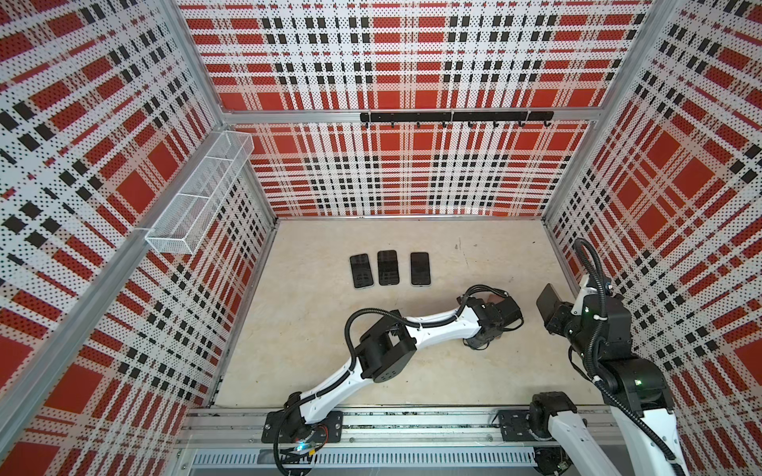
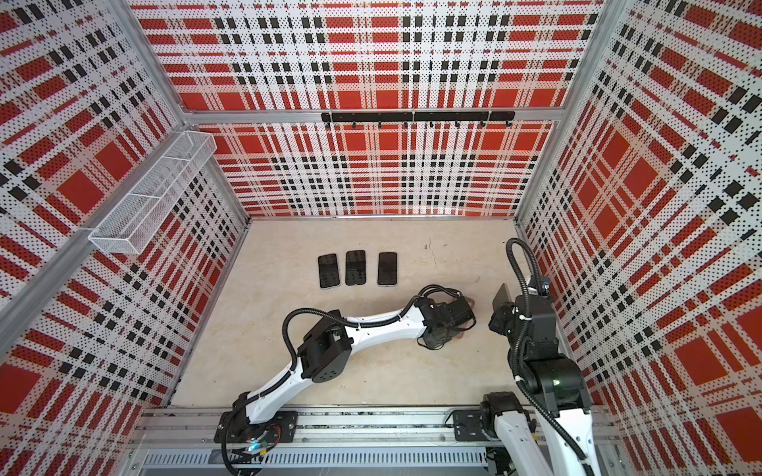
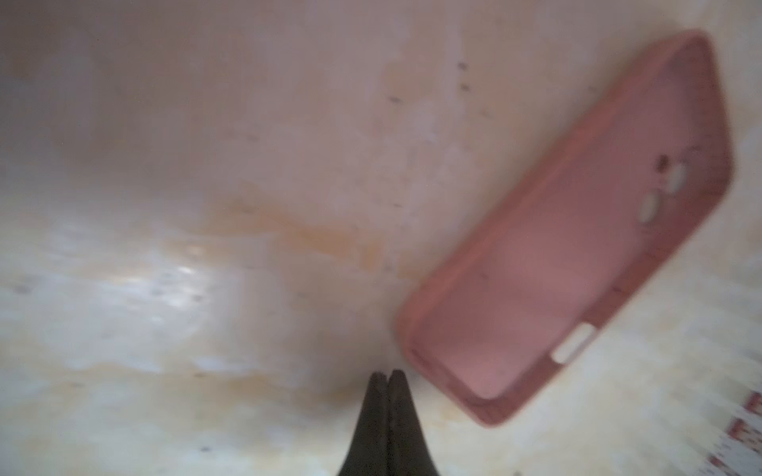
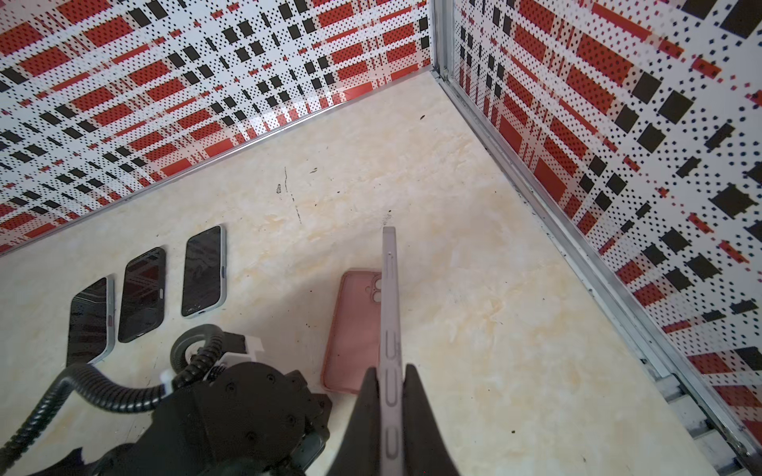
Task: Put the phone into the phone case
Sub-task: 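Move the left gripper over the pink case while right gripper holds phone raised, then lower the left gripper onto the pink case's edge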
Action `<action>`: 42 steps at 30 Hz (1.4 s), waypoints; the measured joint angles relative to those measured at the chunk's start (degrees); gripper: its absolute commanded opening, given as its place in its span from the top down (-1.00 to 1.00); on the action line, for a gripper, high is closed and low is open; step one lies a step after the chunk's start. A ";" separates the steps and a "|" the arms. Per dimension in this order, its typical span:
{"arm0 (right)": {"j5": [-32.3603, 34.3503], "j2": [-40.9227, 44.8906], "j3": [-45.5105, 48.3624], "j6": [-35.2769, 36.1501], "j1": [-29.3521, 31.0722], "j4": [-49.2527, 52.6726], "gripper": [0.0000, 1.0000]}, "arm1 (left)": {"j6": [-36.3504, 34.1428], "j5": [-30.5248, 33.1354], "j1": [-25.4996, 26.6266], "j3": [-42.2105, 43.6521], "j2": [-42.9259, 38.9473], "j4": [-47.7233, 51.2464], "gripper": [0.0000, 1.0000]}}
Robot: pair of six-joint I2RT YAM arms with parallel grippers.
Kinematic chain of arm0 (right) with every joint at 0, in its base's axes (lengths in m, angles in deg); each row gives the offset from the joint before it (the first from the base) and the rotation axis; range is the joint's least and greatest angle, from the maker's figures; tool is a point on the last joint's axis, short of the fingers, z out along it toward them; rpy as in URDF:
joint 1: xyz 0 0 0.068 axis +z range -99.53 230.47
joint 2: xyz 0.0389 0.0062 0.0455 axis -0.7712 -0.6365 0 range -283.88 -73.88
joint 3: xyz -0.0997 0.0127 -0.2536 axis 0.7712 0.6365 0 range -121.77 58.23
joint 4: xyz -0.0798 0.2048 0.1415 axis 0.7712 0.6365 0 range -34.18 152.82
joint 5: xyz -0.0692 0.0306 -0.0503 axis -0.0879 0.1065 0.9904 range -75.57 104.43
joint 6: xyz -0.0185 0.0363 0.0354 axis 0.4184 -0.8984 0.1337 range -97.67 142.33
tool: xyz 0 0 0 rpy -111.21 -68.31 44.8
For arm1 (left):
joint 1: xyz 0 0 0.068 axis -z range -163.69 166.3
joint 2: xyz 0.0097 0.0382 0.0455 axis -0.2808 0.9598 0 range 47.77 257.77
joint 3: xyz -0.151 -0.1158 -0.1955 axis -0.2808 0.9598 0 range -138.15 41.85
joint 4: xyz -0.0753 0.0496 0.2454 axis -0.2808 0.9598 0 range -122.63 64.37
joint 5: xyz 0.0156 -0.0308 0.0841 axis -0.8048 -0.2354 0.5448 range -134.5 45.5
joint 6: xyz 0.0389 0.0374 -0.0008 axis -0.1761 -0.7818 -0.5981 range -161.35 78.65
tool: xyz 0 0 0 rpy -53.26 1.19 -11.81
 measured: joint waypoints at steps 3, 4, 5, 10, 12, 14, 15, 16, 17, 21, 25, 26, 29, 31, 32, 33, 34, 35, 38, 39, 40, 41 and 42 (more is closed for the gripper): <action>-0.85 0.26 0.00 0.26 0.00 0.00 1.00 | -6.21 1.86 -1.14 7.48 -4.63 1.14 1.00; -1.27 0.42 0.00 0.31 0.00 -0.02 1.00 | -8.72 2.19 -1.70 10.14 -6.23 1.55 1.00; -1.57 0.52 0.00 0.31 0.00 0.00 1.00 | -11.50 2.62 -2.38 12.83 -7.98 1.90 1.00; -2.82 1.73 -0.02 0.28 0.00 0.11 1.00 | -24.02 2.86 -6.25 26.97 -20.48 1.07 0.34; -2.97 1.92 -0.02 0.22 0.00 0.20 1.00 | -26.34 2.34 -7.23 28.22 -24.44 1.01 0.09; -3.02 2.05 -0.02 0.02 0.00 0.48 1.00 | -27.26 1.53 -7.13 26.71 -26.18 0.35 -0.02; -3.10 2.19 0.00 -0.09 0.00 0.68 1.00 | -27.17 1.03 -6.73 25.00 -26.34 -0.13 -0.05; -3.15 2.29 0.00 -0.24 0.00 0.87 1.00 | -26.86 0.39 -6.29 23.45 -26.08 -0.63 -0.05; -3.15 2.38 0.00 -0.42 0.00 1.03 1.00 | -26.18 -0.20 -5.77 21.55 -25.44 -0.87 -0.05; -3.15 2.64 -0.02 -0.81 0.00 1.97 1.00 | -21.35 -2.78 -3.56 11.69 -19.30 -1.57 -0.04; -3.10 3.10 -0.07 -0.81 0.00 2.71 1.00 | -16.83 -3.96 -1.68 0.59 -9.42 -0.46 -0.01; -3.10 3.26 -0.09 -0.79 0.00 2.86 1.00 | -16.22 -3.93 -1.29 -1.97 -7.13 0.26 0.01; -3.15 3.72 -0.26 -0.81 0.00 3.06 1.00 | -14.69 -3.26 -0.39 -8.22 -1.22 2.78 0.09; -3.17 4.00 -0.35 -0.81 0.00 3.04 1.00 | -13.84 -2.51 -0.07 -10.23 0.94 4.35 0.13; -3.21 4.17 -0.37 -0.81 0.00 2.99 1.00 | -13.62 -2.23 0.07 -10.69 1.57 5.05 0.15; -3.23 4.22 -0.37 -0.81 0.00 2.99 1.00 | -13.44 -1.75 0.17 -11.13 2.16 5.77 0.17; -3.37 4.24 -0.37 -0.81 0.00 2.97 1.00 | -13.35 -1.29 0.22 -11.58 2.71 6.34 0.19; -3.39 4.22 -0.37 -0.81 0.00 2.93 1.00 | -13.35 -0.92 0.22 -12.09 3.28 6.78 0.20; -3.43 4.24 -0.37 -0.81 0.00 2.54 1.00 | -13.70 0.28 0.20 -14.73 5.51 8.11 0.25; -3.45 4.22 -0.37 -0.81 0.00 2.32 1.00 | -13.94 0.63 0.20 -15.85 6.40 8.50 0.27; -3.45 4.22 -0.37 -0.81 0.00 2.16 1.00 | -14.12 0.90 0.15 -16.55 7.06 8.66 0.30; -3.45 4.22 -0.37 -0.81 0.00 2.05 1.00 | -14.40 1.22 0.11 -17.35 7.85 8.96 0.36; -3.48 4.22 -0.37 -0.81 0.00 1.95 1.00 | -14.58 1.46 0.04 -18.01 8.63 9.18 0.42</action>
